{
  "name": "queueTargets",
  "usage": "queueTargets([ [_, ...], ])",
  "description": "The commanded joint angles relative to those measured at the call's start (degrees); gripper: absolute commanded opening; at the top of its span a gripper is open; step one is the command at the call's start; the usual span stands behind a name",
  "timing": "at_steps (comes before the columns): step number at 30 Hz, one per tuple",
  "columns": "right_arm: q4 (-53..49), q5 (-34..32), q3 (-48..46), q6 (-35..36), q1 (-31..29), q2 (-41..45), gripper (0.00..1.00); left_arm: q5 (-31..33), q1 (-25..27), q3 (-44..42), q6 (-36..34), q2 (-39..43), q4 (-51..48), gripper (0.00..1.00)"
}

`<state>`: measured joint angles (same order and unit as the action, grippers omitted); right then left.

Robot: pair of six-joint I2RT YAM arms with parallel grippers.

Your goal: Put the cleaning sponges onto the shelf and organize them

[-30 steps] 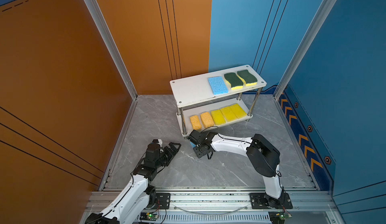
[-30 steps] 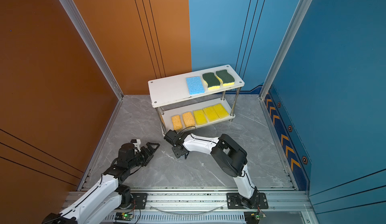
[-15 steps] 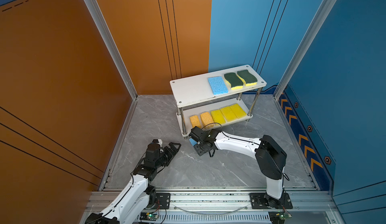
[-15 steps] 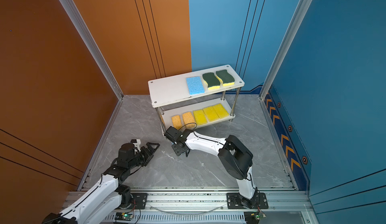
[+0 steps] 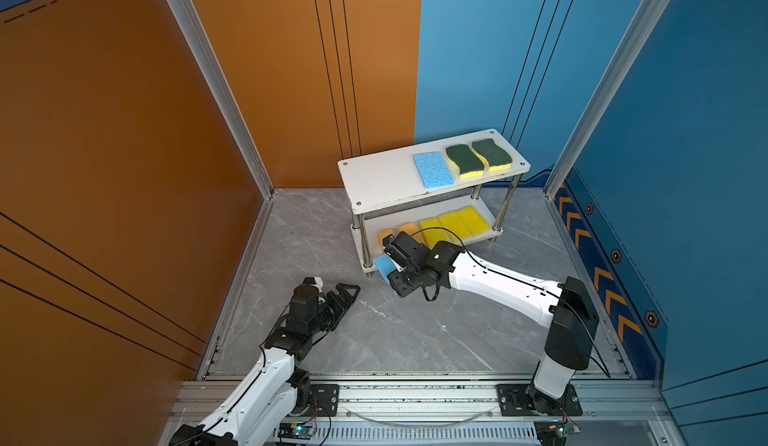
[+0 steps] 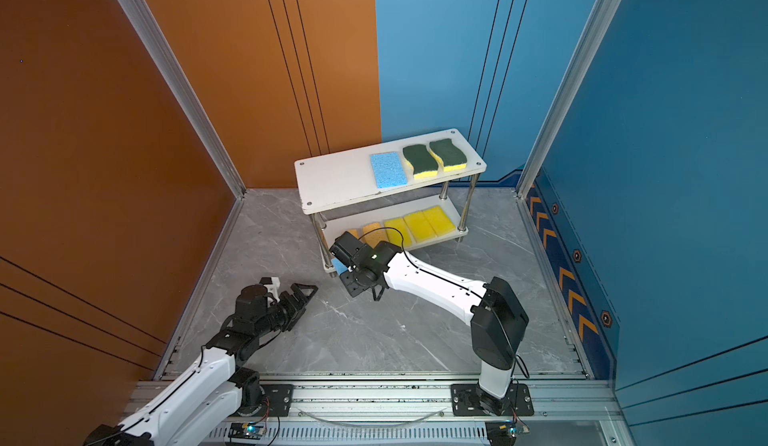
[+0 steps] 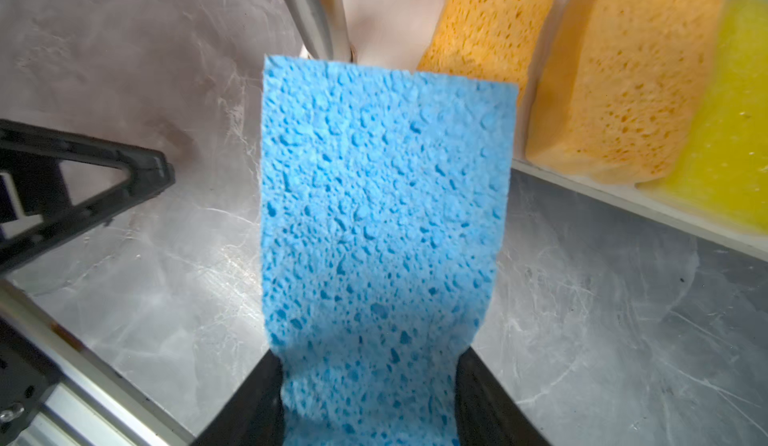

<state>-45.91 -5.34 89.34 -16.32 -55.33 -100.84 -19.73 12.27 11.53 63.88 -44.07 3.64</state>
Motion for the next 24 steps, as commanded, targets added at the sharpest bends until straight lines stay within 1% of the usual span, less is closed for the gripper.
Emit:
queueTargets([
  [1,-4.23,1.34,2.96,1.74,0.05,3.37,0.58,0.29,-0.59,-0.08,-0.47,0.91,0.59,0.98],
  [12,-6.65,0.37,7.13,5.10,0.30,8.82,0.58,0.38,-0.69,-0.67,-0.16,2.17,0.24,0.98],
  [21,-8.21,-0.82,13.24,7.71,0.35,11.14,0.58,0.34,-0.81,-0.89,-0.16,2.35,0.40,0.98],
  [24,-8.54,-1.90,16.89,8.90,0.34,11.12,0.59,0.17,-0.76,-0.90,-0.17,2.05,0.58,0.98],
])
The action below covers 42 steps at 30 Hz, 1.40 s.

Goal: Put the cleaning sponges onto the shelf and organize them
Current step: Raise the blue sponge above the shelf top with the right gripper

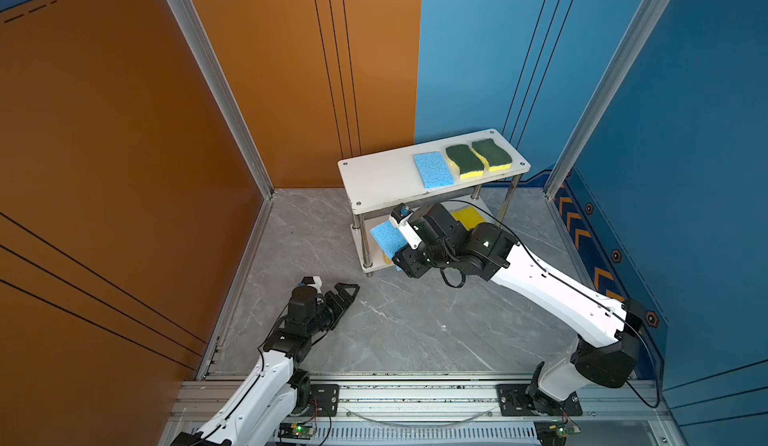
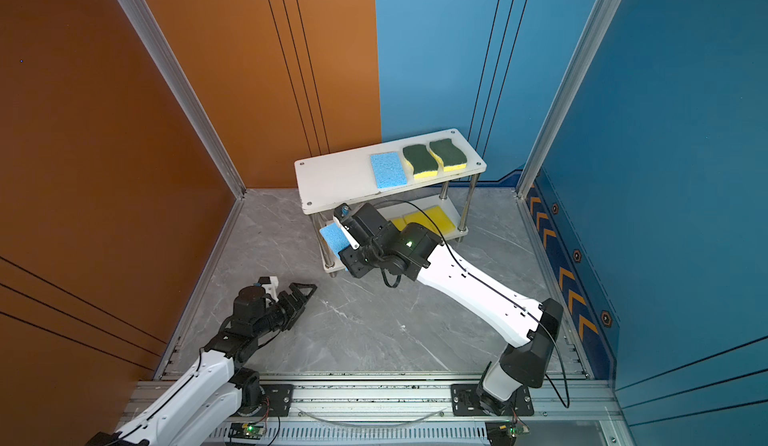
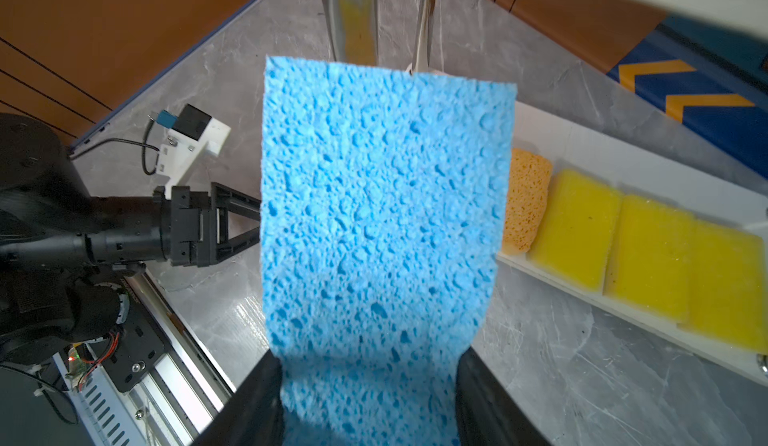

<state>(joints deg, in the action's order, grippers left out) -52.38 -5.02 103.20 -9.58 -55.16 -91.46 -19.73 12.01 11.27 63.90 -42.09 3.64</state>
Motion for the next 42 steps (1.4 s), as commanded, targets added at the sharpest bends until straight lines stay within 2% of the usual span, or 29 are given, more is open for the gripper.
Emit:
queueTargets([
  [1,-2.19,-2.55,3.96,2.68,0.20,1.69,0.59,0.21,-0.54,-0.59,-0.18,0.10,0.58,0.98],
  [12,-2.38,-7.20,14.31,7.08,0.99,-1.45,0.59,0.12,-0.82,-1.05,-0.34,-0.01,0.93,0.98],
  [24,-1.79,-12.32,29.72,9.62,4.17,-11.53,0.59,-0.19,-1.08,-1.51,-0.09,0.34,1.32,0.98],
  [33,0.43,-14.00,32.81,9.79,5.68,-16.73,0.58,-0.41,-1.19,-1.68,-0.09,0.63,1.37,0.98],
  [42,2.97,-13.60,33.03,7.12,6.94,-17.79,0.58,-0.21,-1.40,-2.03,-0.03,1.70,0.67,0.98],
])
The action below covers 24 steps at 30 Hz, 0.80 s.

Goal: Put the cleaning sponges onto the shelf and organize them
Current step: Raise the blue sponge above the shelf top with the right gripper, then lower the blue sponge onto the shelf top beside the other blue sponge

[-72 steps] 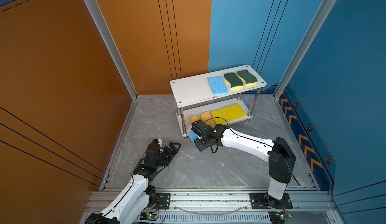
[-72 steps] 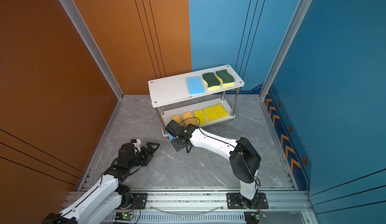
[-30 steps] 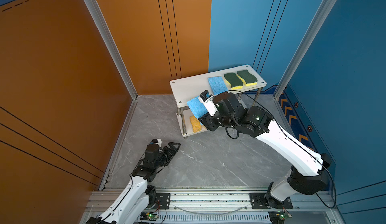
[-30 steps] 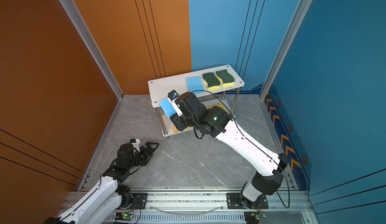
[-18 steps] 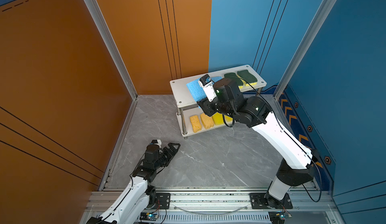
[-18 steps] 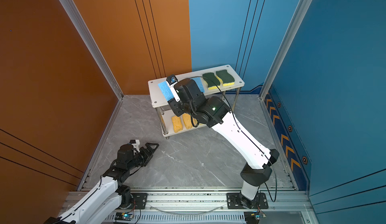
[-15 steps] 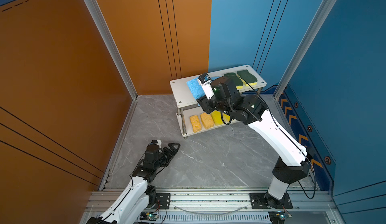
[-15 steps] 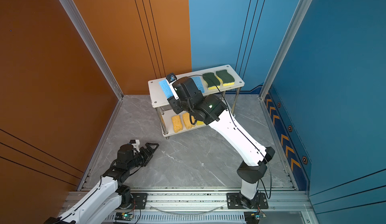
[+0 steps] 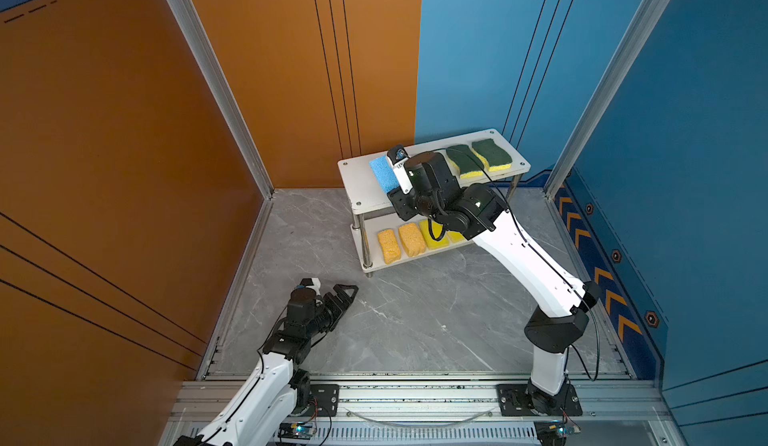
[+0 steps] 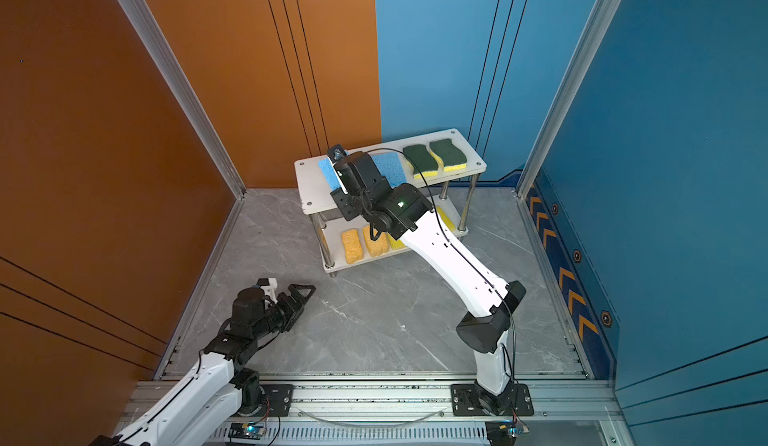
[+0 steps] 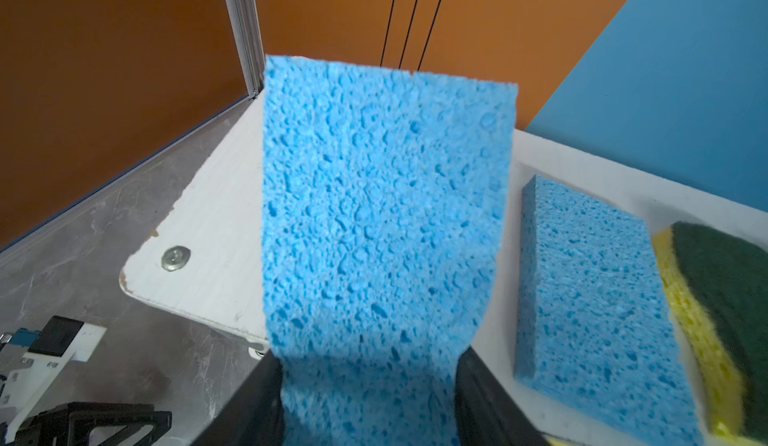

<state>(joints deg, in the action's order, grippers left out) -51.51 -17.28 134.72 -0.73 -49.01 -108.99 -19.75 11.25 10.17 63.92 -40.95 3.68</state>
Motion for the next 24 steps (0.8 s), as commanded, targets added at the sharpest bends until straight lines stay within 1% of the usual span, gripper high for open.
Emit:
queueTargets([
  [1,2.24,-1.24,1.52,-2.30,0.98,-0.34,0.58,-0.27,-0.62,-0.89,-0.02,0.61,0.62,0.98],
  [12,4.46,-2.99,1.50,-7.58,0.98,-1.30,0.58,-0.30,-0.70,-1.04,0.02,0.72,0.62,0.98],
  [15,5.25,-3.99,1.47,-8.29,0.46,-1.73,0.58,-0.45,-0.79,-1.19,0.06,1.07,0.62,0.98],
  [24,6.80,-4.13,1.46,-9.34,-0.28,-3.22,0.58,-0.62,-1.07,-1.64,0.15,2.10,0.45,0.97],
])
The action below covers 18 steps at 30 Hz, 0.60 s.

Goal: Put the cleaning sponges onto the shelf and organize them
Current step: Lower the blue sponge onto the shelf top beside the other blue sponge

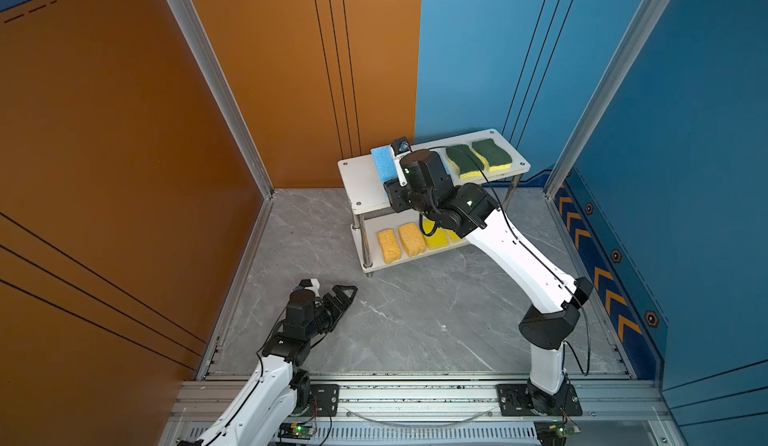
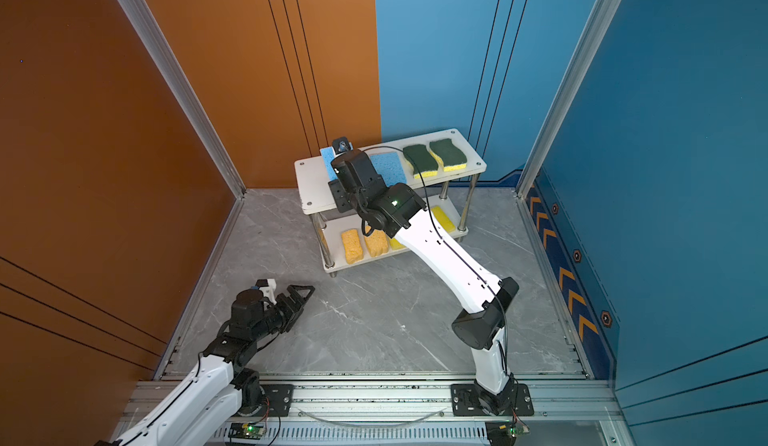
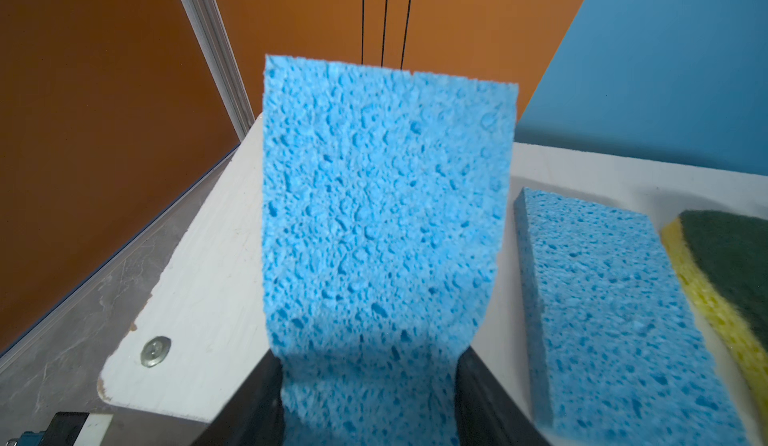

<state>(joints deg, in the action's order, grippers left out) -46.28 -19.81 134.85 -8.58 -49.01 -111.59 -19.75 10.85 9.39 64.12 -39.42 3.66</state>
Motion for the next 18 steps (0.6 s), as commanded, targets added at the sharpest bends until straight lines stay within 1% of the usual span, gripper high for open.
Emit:
queueTargets([
  [1,1.64,-1.61,1.32,-1.58,-0.37,-0.77,0.58,-0.72,-0.70,-0.84,-0.02,0.62,0.47,0.97],
  [11,1.82,-2.03,1.30,-1.54,-0.56,-1.59,0.58,-1.18,-1.18,-0.98,-0.14,0.66,0.56,0.98],
  [18,1.83,-2.36,1.21,-1.50,-0.64,-2.05,0.60,-1.44,-1.45,-0.87,-0.11,0.83,0.56,0.98],
])
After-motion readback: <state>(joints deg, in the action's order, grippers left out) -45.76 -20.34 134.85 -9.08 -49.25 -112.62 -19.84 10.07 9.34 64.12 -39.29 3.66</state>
